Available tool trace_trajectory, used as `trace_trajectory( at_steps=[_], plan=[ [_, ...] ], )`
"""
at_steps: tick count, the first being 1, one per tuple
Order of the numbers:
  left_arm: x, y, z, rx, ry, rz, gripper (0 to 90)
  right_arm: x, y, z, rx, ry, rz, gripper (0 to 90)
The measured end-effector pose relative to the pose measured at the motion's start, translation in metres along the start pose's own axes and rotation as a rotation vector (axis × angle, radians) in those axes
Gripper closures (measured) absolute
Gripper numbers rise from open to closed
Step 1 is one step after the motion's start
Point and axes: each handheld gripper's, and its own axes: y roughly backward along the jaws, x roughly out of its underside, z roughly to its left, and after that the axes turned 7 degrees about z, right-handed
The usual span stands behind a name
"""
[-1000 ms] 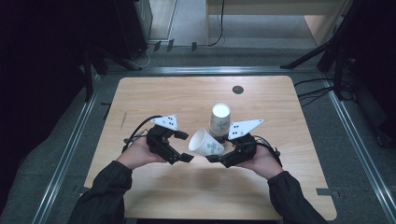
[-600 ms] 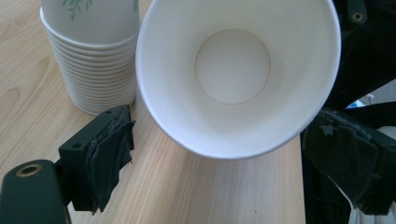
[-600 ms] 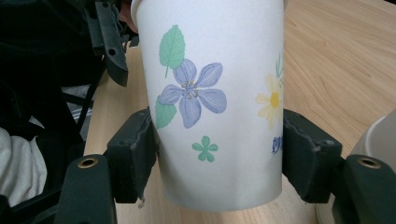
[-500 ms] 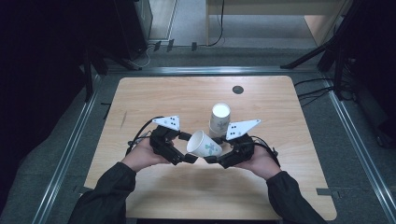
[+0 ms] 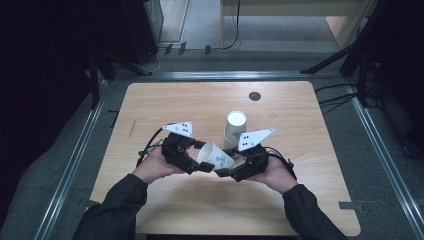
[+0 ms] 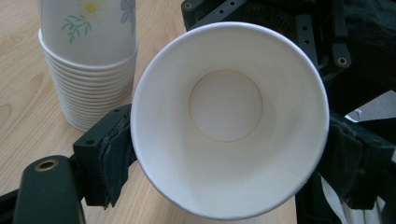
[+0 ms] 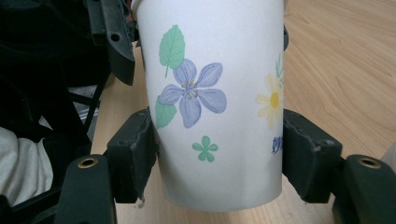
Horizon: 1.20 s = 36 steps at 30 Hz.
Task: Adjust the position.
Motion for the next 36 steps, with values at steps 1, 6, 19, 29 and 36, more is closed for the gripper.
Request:
trace_trajectory(
  at_steps=[1,6,19,29,36],
  plan=[
    [0.000,0.000,0.000,0.000,0.000,0.000,15.8,0.000,0.000,0.000,0.000,0.000,0.000,33.1],
    [0.000,0.001,0.000,-0.004,-0.001,-0.004,19.8,0.000,0.000,0.000,-0.003,-0.002,-0.004,33.2],
    [0.000,0.002,0.001,-0.004,-0.004,-0.005,22.0,0.001,0.000,0.000,-0.007,-0.008,-0.006,32.8],
    [0.002,0.010,0.004,-0.011,0.010,-0.027,22.2,0.004,0.001,-0.005,0.006,-0.037,-0.008,25.1],
    [0.003,0.024,0.007,-0.041,0.021,-0.050,22.2,0.006,0.003,-0.006,0.012,-0.044,0.002,24.5]
  ],
)
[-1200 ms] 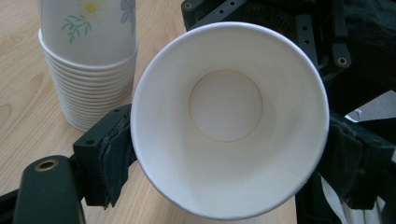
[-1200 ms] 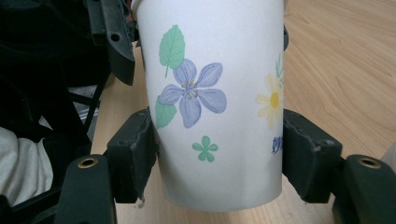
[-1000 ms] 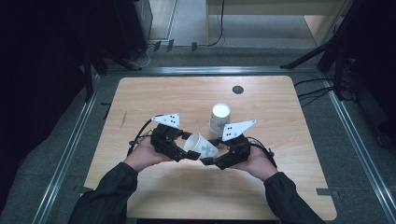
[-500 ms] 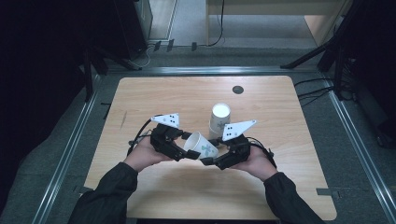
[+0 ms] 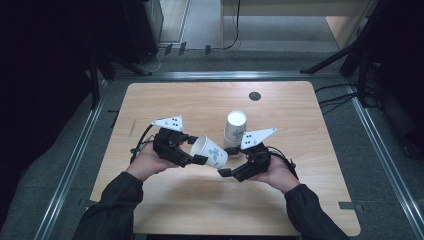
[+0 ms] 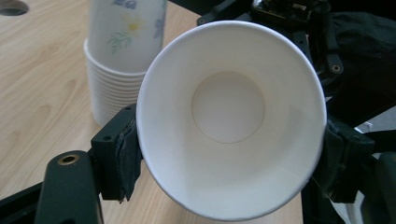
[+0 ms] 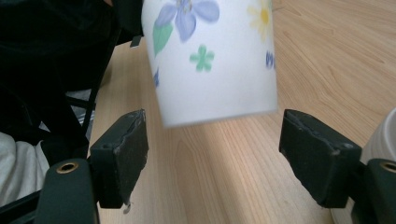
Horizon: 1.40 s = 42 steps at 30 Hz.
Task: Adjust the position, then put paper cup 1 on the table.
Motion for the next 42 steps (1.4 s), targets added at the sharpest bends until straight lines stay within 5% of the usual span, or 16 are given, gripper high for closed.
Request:
trace_trajectory(
  at_steps=[15,17,21,42],
  plan=[
    [0.009,0.036,0.019,-0.145,0.043,0.042,22.4,0.008,0.006,-0.003,0.074,-0.023,0.041,26.5],
    [0.012,0.043,0.022,-0.192,0.052,0.064,22.4,0.010,0.008,-0.005,0.087,-0.044,0.041,27.2],
    [0.015,0.047,0.026,-0.217,0.056,0.097,22.4,0.011,0.010,-0.007,0.096,-0.070,0.037,27.3],
    [0.036,0.075,0.067,-0.378,0.211,0.137,22.9,0.015,0.015,-0.012,0.136,-0.102,0.044,27.4]
  ],
)
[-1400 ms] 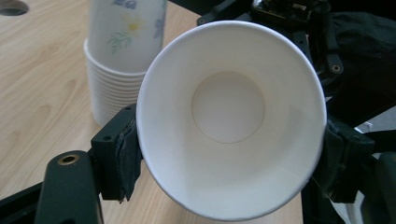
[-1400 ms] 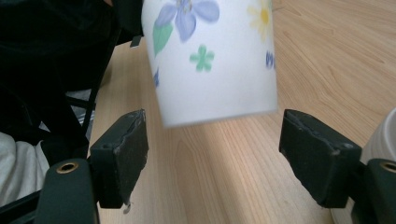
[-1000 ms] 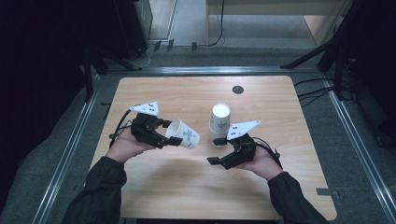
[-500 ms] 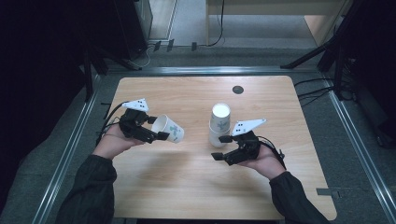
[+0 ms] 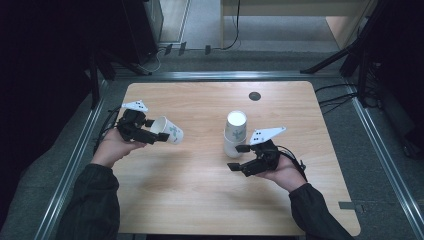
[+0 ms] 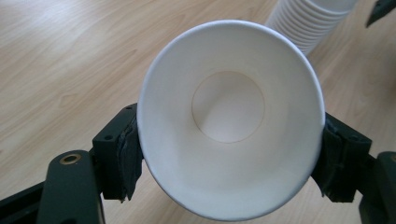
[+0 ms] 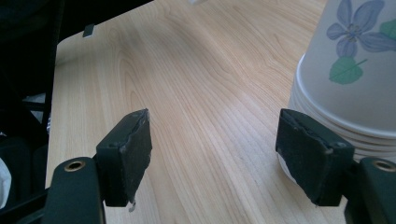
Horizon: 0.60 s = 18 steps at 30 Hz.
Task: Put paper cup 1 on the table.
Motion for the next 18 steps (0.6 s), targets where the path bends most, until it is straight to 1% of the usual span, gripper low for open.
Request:
trace_trajectory(
  at_steps=[1,2,3,4,5,6,7,8,10,12,13,14,15,18],
  plan=[
    [-0.001,-0.001,0.005,-0.027,0.010,0.018,22.9,0.000,0.000,0.000,0.001,0.001,0.002,27.5],
    [-0.001,-0.002,0.007,-0.040,0.017,0.027,22.9,0.000,-0.001,0.000,0.000,0.002,0.004,27.5],
    [-0.002,-0.002,0.009,-0.046,0.026,0.034,22.9,0.000,-0.001,0.000,-0.001,0.000,0.006,27.6],
    [-0.002,-0.002,0.009,-0.046,0.026,0.034,22.9,0.000,-0.001,0.001,-0.001,0.001,0.006,27.6],
    [-0.002,-0.004,0.013,-0.052,0.037,0.040,22.9,0.000,-0.001,0.001,-0.001,0.001,0.006,27.6],
    [-0.004,-0.006,0.019,-0.084,0.055,0.077,23.0,0.000,-0.002,0.001,-0.003,-0.001,0.004,27.6],
    [-0.004,-0.006,0.019,-0.084,0.055,0.077,22.9,0.000,-0.002,0.001,-0.003,-0.001,0.004,27.6],
    [-0.006,-0.008,0.022,-0.118,0.060,0.103,23.0,0.000,-0.002,0.002,-0.007,0.003,0.005,27.6],
    [-0.007,-0.010,0.025,-0.123,0.067,0.122,23.0,0.000,-0.002,0.002,-0.005,0.003,0.006,27.6],
    [-0.008,-0.012,0.029,-0.117,0.072,0.142,23.0,0.000,-0.003,0.002,-0.006,0.004,0.007,27.6],
    [-0.009,-0.013,0.032,-0.131,0.073,0.167,23.0,0.000,-0.003,0.002,-0.006,0.003,0.008,27.6],
    [-0.009,-0.013,0.032,-0.131,0.073,0.167,22.9,0.000,-0.003,0.002,-0.006,0.003,0.008,27.6],
    [-0.011,-0.013,0.036,-0.153,0.066,0.210,22.9,0.000,-0.003,0.003,-0.007,0.002,0.009,27.6],
    [-0.016,-0.012,0.042,-0.166,0.066,0.246,22.9,0.000,-0.004,0.003,-0.007,0.009,0.010,27.6]
  ],
)
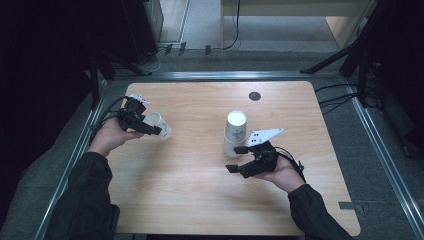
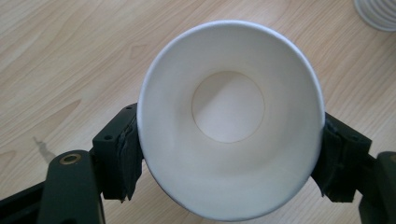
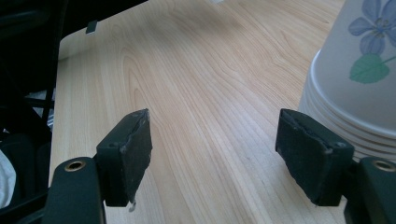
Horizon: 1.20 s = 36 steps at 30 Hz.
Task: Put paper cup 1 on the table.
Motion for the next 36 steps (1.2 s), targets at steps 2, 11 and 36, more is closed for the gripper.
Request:
trace_trajectory(
  at_steps=[2,11,36],
  plan=[
    [-0.003,0.000,0.003,-0.020,-0.006,0.030,22.9,0.000,0.000,0.000,0.001,0.001,0.001,27.6],
    [-0.009,-0.013,0.015,-0.082,-0.020,0.151,22.9,-0.001,-0.001,0.000,0.000,-0.001,0.003,27.8],
    [-0.011,-0.036,0.012,-0.154,-0.065,0.238,21.6,0.000,-0.001,-0.001,0.004,-0.006,0.007,28.0]
  ],
)
